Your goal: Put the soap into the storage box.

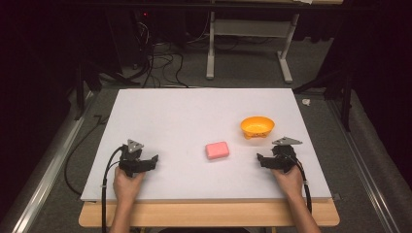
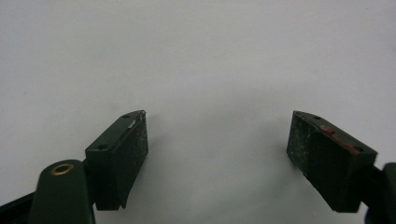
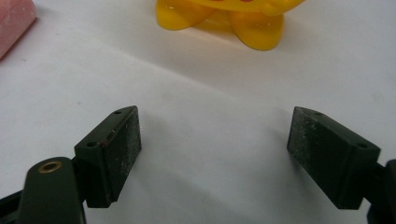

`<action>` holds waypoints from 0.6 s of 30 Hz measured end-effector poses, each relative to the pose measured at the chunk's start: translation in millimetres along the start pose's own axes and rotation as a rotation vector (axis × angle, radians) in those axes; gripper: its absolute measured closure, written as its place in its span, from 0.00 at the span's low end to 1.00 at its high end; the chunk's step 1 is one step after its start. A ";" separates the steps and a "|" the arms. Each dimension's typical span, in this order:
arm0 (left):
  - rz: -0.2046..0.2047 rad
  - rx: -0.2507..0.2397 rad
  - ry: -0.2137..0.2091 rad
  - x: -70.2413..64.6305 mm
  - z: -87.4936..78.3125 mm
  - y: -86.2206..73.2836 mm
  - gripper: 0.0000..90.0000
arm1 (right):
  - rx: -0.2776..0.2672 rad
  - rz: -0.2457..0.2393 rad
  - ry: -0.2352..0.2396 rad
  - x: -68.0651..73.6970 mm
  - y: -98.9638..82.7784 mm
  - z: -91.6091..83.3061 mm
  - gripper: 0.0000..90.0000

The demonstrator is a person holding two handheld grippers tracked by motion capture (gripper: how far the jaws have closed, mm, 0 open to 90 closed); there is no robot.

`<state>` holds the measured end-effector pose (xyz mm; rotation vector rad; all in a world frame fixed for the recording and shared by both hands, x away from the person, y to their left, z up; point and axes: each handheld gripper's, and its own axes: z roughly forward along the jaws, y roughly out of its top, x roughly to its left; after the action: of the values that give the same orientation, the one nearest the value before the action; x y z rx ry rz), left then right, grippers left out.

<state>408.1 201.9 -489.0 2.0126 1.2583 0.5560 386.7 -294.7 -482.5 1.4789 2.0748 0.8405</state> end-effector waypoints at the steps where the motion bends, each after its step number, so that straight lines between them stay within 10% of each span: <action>1: 0.000 0.000 0.000 0.0 0.0 0.0 0.23 | 0.000 0.001 0.000 0.0 0.0 0.0 0.20; 18: 0.001 -0.002 0.001 -0.1 0.0 0.0 0.23 | 0.003 -0.003 0.000 -0.1 0.8 0.2 0.20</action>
<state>408.1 201.8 -489.0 2.0118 1.2571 0.5581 387.4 -294.6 -482.0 1.4770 2.0788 0.8364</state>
